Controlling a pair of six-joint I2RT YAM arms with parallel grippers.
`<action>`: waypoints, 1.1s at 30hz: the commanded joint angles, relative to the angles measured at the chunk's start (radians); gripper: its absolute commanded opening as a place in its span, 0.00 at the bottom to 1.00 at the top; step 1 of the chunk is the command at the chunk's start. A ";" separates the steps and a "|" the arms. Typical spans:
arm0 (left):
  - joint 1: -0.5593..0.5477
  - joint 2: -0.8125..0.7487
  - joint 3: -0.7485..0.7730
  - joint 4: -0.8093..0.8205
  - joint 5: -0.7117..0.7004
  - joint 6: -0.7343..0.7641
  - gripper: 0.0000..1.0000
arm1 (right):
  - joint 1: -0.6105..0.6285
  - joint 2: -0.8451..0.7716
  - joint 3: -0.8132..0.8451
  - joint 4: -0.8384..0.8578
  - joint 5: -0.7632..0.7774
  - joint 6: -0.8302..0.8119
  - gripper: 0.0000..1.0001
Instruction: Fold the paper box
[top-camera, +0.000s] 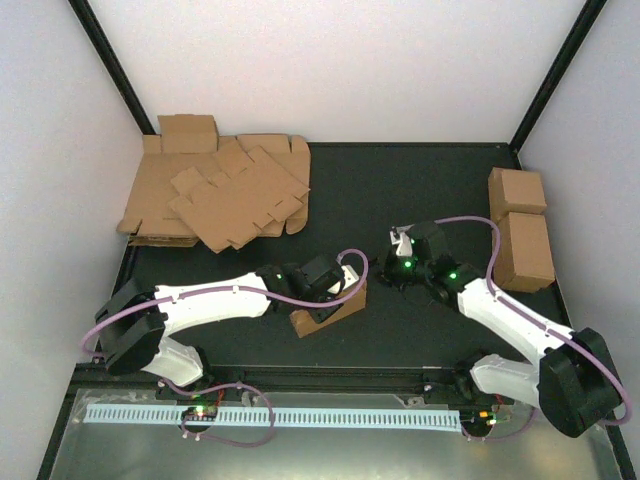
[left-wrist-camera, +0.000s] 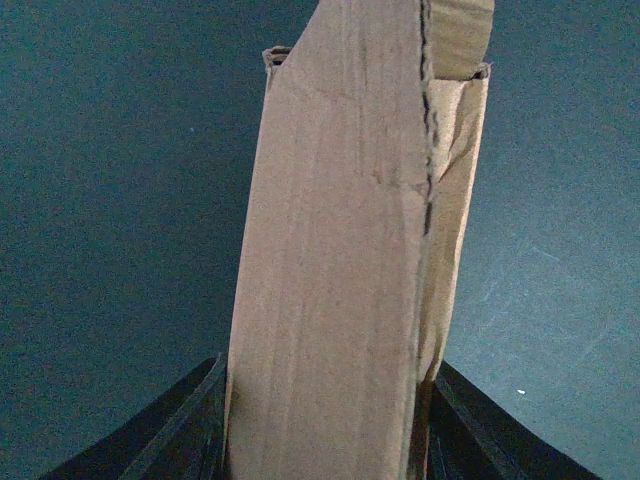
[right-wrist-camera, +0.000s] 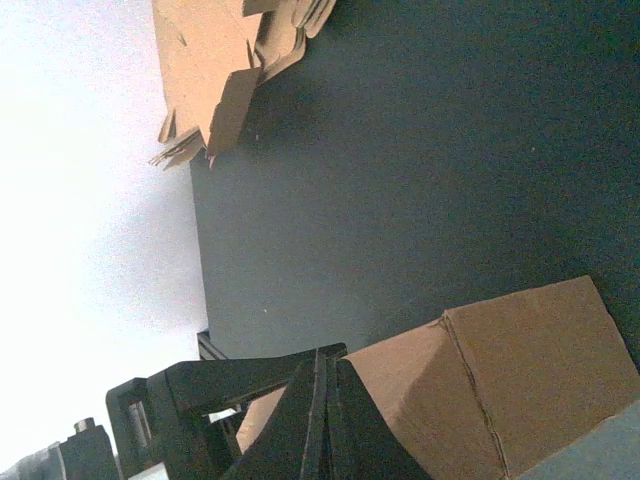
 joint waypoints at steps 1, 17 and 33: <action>-0.005 0.029 -0.029 -0.058 -0.003 -0.002 0.50 | -0.001 -0.014 -0.032 0.029 0.002 0.022 0.02; -0.006 0.042 -0.021 -0.063 -0.005 -0.003 0.49 | 0.058 -0.072 -0.070 0.031 0.059 0.078 0.02; -0.006 0.042 -0.019 -0.064 -0.009 -0.001 0.49 | 0.069 -0.111 -0.069 -0.070 0.155 0.019 0.02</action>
